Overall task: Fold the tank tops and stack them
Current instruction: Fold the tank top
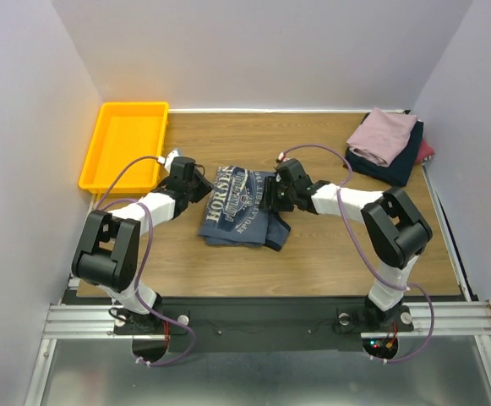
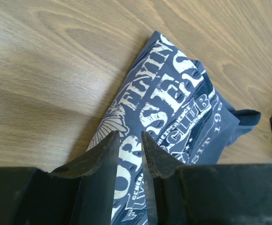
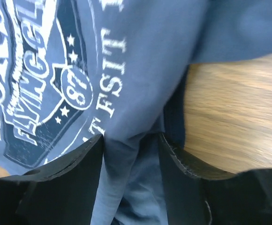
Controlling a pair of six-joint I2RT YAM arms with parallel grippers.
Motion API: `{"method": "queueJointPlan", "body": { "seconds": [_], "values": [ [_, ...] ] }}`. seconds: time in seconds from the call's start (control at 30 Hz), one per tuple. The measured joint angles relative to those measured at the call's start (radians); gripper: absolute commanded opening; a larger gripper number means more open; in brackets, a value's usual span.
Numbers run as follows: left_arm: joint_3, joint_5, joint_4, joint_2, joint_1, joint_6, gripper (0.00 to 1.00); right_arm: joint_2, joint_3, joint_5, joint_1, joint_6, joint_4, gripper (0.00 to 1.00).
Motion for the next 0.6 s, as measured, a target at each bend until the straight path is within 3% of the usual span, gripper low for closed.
{"method": "queueJointPlan", "body": {
  "seconds": [0.37,0.6],
  "values": [
    [-0.024,-0.005,-0.004,0.013,0.000,0.009,0.36,-0.079,-0.003,0.053,0.002,0.064,-0.018,0.61],
    [-0.031,-0.003,-0.002,0.023,0.000,0.011,0.36,-0.061,-0.003,0.070,0.008,0.092,-0.025,0.52]
  ]
}}
